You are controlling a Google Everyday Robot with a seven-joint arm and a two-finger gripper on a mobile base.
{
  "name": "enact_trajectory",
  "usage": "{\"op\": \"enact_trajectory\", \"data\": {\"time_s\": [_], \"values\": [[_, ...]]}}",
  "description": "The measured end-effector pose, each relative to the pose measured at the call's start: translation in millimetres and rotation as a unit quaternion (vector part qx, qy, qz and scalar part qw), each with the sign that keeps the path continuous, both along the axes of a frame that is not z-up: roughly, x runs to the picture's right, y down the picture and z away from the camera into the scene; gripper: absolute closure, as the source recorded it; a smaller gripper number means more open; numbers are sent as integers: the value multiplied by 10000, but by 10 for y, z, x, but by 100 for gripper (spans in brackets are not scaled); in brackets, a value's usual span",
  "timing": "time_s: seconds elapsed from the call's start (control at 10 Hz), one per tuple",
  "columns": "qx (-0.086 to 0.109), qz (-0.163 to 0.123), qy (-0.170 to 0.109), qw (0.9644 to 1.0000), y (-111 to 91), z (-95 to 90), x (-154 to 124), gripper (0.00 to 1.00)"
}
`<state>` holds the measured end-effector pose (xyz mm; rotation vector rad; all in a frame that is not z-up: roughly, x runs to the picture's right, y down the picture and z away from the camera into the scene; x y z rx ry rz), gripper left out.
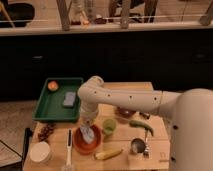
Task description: Wipe red bowl with towel
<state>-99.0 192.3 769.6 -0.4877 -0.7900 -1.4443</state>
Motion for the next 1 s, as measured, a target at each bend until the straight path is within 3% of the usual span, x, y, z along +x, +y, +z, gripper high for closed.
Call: {"op": "enact_trajectory", "data": {"time_s": [1.0], "values": [[-34, -36, -24, 10000, 20, 0, -5, 100]]}}
